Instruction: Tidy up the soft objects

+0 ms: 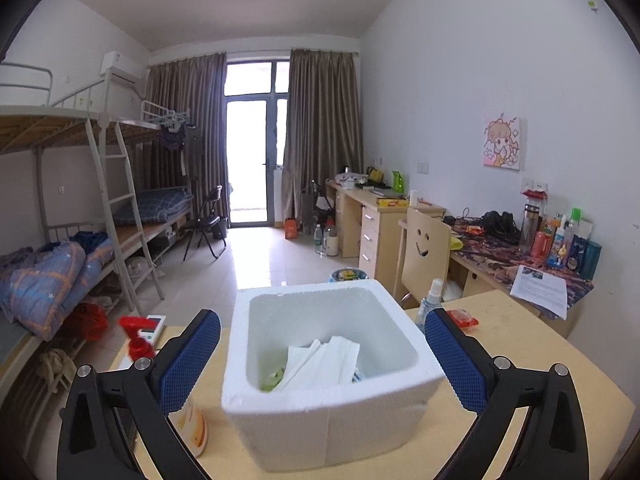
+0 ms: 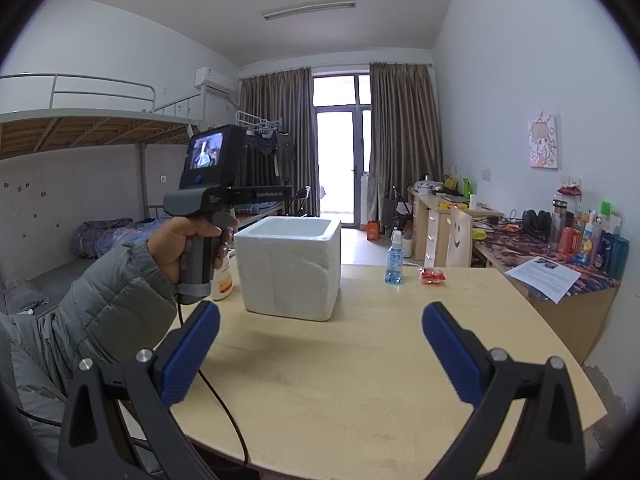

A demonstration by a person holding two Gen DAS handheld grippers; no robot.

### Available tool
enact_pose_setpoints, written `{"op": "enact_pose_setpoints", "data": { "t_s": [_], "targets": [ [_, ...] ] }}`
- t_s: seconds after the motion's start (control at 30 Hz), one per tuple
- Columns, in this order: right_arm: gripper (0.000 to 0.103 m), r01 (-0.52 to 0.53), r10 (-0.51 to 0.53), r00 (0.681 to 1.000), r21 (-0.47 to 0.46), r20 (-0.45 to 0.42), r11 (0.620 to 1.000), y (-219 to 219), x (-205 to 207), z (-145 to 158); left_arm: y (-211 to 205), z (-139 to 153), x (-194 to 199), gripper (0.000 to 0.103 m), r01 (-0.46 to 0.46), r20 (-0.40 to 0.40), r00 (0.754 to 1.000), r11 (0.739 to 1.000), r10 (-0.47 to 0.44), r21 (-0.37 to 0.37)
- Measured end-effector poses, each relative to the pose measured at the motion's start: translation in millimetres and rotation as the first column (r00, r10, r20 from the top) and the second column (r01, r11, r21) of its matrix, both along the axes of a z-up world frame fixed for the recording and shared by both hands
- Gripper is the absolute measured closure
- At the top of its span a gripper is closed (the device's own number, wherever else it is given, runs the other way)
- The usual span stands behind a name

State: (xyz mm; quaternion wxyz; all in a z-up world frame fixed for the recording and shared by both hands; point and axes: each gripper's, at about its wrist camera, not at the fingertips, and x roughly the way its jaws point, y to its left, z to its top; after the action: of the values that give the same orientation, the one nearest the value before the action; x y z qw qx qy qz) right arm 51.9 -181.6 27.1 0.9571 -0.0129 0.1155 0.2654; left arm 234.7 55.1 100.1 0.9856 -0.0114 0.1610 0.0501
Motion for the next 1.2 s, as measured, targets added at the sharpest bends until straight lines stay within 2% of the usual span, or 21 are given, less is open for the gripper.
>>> {"op": "enact_pose_setpoints", "data": {
  "t_s": [0.5, 0.7, 1.2],
  "targets": [
    [0.001, -0.056, 0.056, 0.998, 0.004, 0.028, 0.998, -7.1, -27.3, -9.8, -11.5, -5.7, -69.4, 0.001, -0.021, 0.039, 0.999, 1.0, 0.021, 0.014],
    [0.001, -0.064, 0.064, 0.997, -0.001, 0.037, 0.998, -4.4, -38.5, -13.1, -12.7, -9.6, -93.9, 0.001, -0.009, 0.045, 0.999, 0.999, 0.007, 0.04],
    [0.001, -0.07, 0.071, 0.996, -0.013, 0.048, 0.997, 4.2, -57.7, -23.6, -13.4, -24.2, -167.1, 0.001, 0.001, 0.096, 0.995, 1.0, -0.003, 0.025]
  ]
}}
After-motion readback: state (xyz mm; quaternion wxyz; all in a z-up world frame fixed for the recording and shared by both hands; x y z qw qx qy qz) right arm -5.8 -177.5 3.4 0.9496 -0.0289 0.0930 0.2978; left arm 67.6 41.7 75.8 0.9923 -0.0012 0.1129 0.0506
